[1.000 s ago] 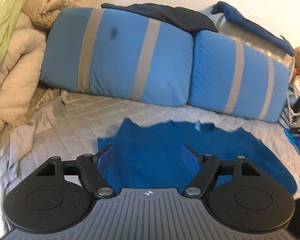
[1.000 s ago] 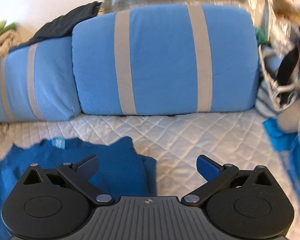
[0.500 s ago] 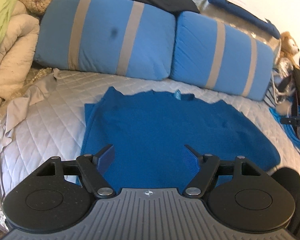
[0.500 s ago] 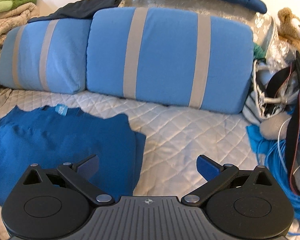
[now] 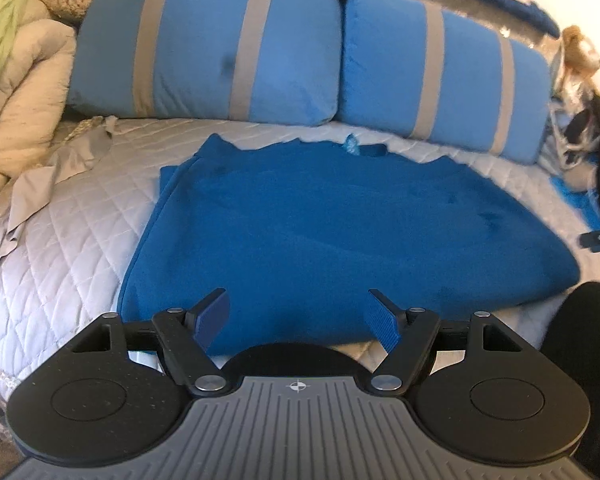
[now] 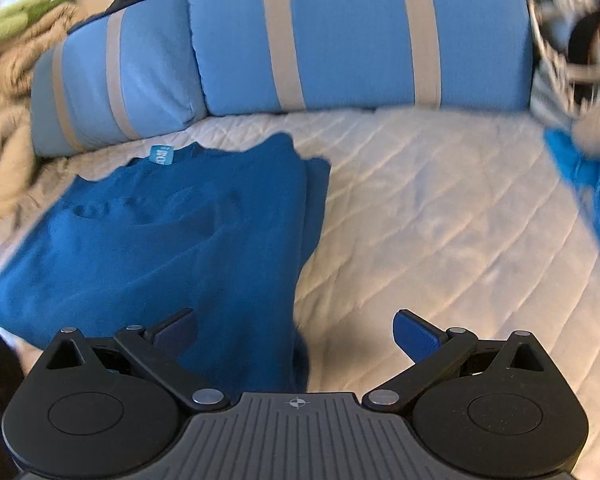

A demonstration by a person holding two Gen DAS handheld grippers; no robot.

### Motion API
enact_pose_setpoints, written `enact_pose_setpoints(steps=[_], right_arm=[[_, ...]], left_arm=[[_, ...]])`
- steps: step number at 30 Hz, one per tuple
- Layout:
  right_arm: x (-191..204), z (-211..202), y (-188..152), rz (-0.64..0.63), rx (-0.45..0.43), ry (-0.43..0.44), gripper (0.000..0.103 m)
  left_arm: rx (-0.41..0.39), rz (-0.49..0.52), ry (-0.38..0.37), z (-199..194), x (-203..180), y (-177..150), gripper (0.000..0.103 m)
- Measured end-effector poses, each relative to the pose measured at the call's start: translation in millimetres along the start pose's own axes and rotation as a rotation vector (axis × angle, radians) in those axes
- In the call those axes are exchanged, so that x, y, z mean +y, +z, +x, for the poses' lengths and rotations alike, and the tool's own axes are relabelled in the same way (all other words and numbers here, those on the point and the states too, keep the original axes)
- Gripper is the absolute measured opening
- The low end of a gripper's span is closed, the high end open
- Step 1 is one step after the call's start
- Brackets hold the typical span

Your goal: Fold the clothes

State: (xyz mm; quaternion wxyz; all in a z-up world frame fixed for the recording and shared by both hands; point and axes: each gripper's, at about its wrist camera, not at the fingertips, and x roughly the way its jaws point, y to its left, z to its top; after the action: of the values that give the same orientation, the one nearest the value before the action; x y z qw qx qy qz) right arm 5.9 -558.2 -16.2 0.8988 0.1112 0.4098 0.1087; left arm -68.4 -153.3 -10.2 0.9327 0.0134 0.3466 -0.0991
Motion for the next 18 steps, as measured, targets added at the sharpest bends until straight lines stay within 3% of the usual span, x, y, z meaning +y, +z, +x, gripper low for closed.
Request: enact_pose_setpoints(steps=[5,9,14,18], right_arm=[[-30.7,6.2,-13.0,0.189,0.066,0.126,0.103],[-58.3,21.7,-31.1,0.428,0.138,0.271,0.101],[-77.3,33.1,-46.6,0.655,0.119,0.398,0.1],[-77.2,40.2,-52.2,0.718,0.117,0.462,0.089]], left_arm=[[-0.021,0.013,0.041,-0.7,-3.3,-1.3,0.073],[-0.03,0.016,0.053,-1.9,-4.0,-1.9,0.073],[-0.032,0.017,0.068,-2.3,-5.4,-2.1,0.073],[-0.034,0.013,0.068,-2.8,-4.5,-2.5,0.073]])
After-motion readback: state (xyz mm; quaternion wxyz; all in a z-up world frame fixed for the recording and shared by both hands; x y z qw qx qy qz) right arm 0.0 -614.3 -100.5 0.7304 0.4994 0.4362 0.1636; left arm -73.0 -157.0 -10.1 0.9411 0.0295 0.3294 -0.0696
